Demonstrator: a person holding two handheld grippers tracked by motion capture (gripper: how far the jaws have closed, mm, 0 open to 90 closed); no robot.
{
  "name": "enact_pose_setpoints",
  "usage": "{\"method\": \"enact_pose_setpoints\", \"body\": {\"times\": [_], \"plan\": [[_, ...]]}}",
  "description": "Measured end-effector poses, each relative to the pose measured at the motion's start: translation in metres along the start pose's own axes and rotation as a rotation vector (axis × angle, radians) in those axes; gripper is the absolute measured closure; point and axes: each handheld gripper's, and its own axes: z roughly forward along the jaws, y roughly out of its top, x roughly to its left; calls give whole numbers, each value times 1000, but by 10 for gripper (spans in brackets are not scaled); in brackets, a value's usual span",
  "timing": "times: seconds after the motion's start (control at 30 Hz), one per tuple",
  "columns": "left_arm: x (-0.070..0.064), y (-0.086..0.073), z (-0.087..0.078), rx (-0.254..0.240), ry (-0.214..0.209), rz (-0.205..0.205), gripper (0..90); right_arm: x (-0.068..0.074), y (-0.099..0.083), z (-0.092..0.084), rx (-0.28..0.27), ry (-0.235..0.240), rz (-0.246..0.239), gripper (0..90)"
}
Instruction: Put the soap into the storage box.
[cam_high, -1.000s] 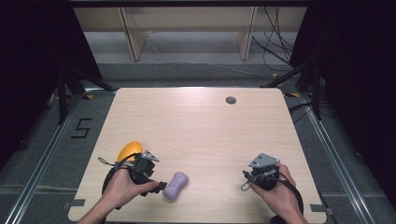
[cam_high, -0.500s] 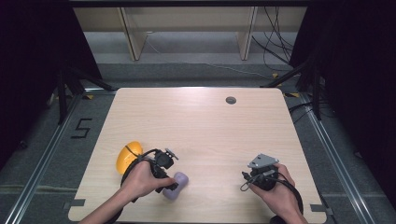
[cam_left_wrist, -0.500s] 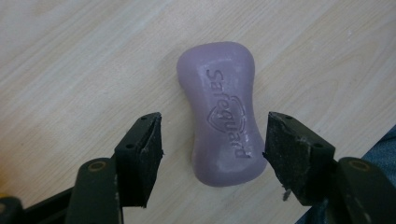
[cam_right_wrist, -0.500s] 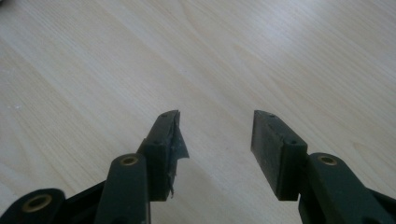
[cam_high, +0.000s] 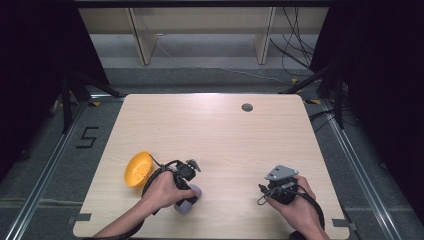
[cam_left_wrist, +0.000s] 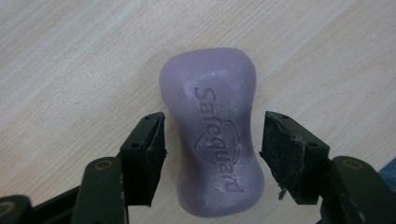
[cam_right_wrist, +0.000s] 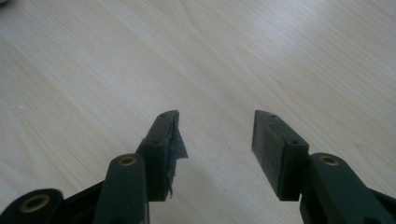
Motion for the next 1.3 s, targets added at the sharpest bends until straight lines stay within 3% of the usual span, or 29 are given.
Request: {"method": "enact_pose_setpoints", "body": {"times": [0.57, 0.73, 0.97, 1.2, 1.23, 1.3], "plan": [[-1, 4, 12, 55, 37, 1, 426, 1, 0, 0, 8, 8, 10, 513], [-5, 2, 16, 40, 48, -17, 454, 1, 0, 1, 6, 6, -4, 512], [-6, 3, 17, 50, 74, -8, 485, 1, 0, 1, 14, 12, 3, 509], [-5, 2, 17, 42, 67, -11, 490, 2, 0, 1, 15, 16, 7, 507], [-6, 1, 17, 38, 62, -28, 490, 2, 0, 1, 15, 17, 11, 507], [-4, 1, 17, 39, 64, -12, 491, 2, 0, 1, 15, 17, 12, 507]]}}
